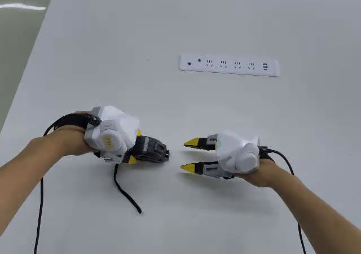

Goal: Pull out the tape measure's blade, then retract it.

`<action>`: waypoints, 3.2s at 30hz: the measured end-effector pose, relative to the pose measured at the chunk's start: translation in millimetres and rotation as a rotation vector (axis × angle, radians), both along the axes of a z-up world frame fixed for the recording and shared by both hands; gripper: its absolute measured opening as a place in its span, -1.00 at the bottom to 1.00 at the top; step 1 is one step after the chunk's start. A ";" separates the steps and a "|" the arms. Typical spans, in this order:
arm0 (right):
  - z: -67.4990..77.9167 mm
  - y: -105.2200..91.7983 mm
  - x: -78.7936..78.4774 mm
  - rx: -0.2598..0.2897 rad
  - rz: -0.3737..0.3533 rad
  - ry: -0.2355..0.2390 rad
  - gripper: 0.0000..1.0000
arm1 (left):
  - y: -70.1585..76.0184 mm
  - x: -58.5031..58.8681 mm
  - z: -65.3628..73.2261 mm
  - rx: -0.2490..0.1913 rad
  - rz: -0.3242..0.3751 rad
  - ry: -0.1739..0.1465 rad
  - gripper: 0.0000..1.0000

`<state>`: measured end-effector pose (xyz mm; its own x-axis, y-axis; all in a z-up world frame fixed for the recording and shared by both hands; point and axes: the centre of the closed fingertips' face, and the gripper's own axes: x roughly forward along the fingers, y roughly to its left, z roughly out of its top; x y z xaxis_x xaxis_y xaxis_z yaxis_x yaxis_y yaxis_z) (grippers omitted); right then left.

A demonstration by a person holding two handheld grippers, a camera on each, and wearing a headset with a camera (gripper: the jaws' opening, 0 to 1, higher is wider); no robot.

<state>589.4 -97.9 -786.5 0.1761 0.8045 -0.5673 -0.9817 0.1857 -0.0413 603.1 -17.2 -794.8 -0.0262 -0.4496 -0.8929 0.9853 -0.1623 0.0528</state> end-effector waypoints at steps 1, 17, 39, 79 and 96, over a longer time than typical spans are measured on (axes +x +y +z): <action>-1.9 1.9 0.3 -0.004 0.002 -0.001 -0.50 | 0.0 0.0 0.2 -0.004 0.002 0.003 -0.39; -22.1 25.4 5.9 -0.032 0.044 0.019 -0.58 | -0.9 0.1 0.2 -0.046 0.011 0.012 -0.41; -28.2 30.9 6.4 -0.026 0.055 0.028 -0.75 | -3.7 -0.2 -1.1 -0.074 0.022 0.022 -0.42; -16.1 33.5 4.8 -0.052 0.090 0.004 -0.80 | 6.0 -0.1 2.6 -0.060 0.035 0.026 -0.43; -13.4 33.5 4.8 -0.051 0.093 0.003 -0.81 | 7.9 0.5 2.3 -0.051 0.034 0.020 -0.43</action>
<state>594.2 -64.4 -799.9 0.1003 0.7872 -0.6085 -0.9948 0.0915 -0.0456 603.5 -9.3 -792.5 -0.0280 -0.4956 -0.8681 0.9912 -0.1261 0.0400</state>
